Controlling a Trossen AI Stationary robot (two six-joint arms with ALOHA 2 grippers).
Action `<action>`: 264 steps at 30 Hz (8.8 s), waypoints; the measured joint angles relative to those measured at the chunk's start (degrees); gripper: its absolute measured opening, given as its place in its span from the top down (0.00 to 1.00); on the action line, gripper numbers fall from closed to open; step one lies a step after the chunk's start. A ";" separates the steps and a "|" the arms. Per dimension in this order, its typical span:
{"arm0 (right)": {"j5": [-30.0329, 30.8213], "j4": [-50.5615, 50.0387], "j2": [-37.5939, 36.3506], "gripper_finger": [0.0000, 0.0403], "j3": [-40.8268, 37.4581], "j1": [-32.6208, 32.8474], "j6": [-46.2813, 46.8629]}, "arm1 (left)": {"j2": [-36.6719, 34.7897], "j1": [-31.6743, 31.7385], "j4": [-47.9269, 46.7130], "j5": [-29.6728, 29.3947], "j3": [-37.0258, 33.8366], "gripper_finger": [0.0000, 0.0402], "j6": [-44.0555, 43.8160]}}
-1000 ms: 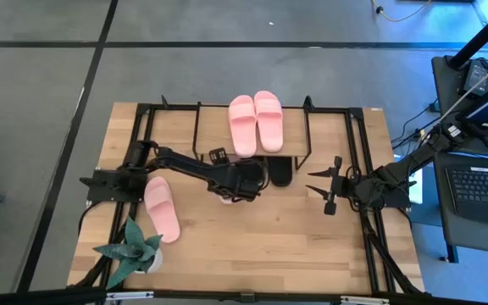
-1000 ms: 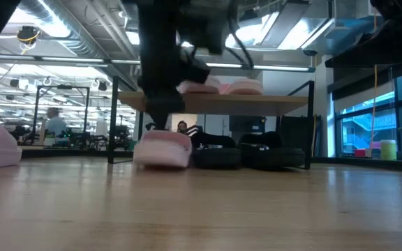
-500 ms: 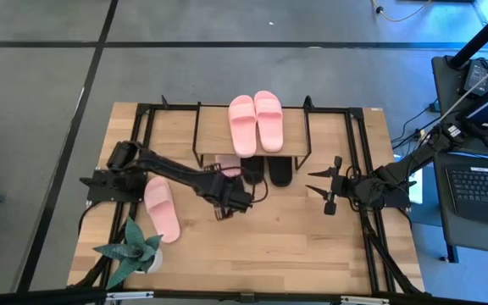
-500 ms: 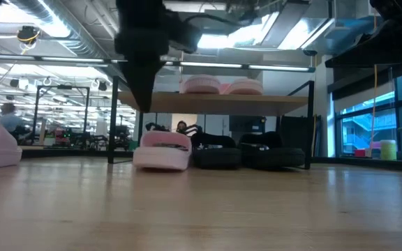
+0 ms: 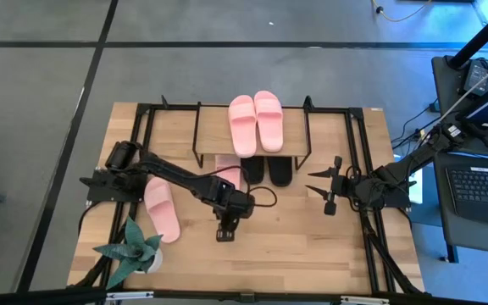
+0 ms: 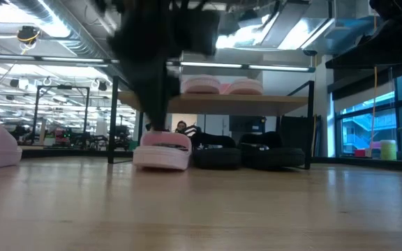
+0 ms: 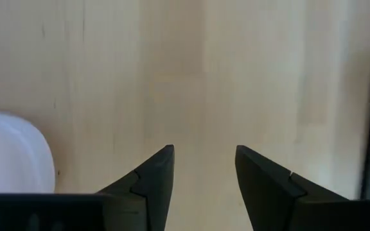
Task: Pick and place slides into the shelf
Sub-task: Put the pink slide under the shelf, then adjust the shelf on the table, then put the pink slide under the shelf
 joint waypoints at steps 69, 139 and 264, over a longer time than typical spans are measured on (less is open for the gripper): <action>-0.38 -2.71 0.00 0.55 0.00 0.01 1.64 | -15.04 6.71 -0.40 -13.29 -11.79 0.61 -1.47; 8.74 1.34 -0.24 0.55 0.00 -22.63 -0.04 | -24.44 -3.51 -25.40 -25.82 -11.77 0.61 -23.32; 7.14 7.89 3.37 0.55 6.23 -22.12 -10.58 | -2.60 -15.51 -40.31 -16.46 -25.36 0.97 -55.07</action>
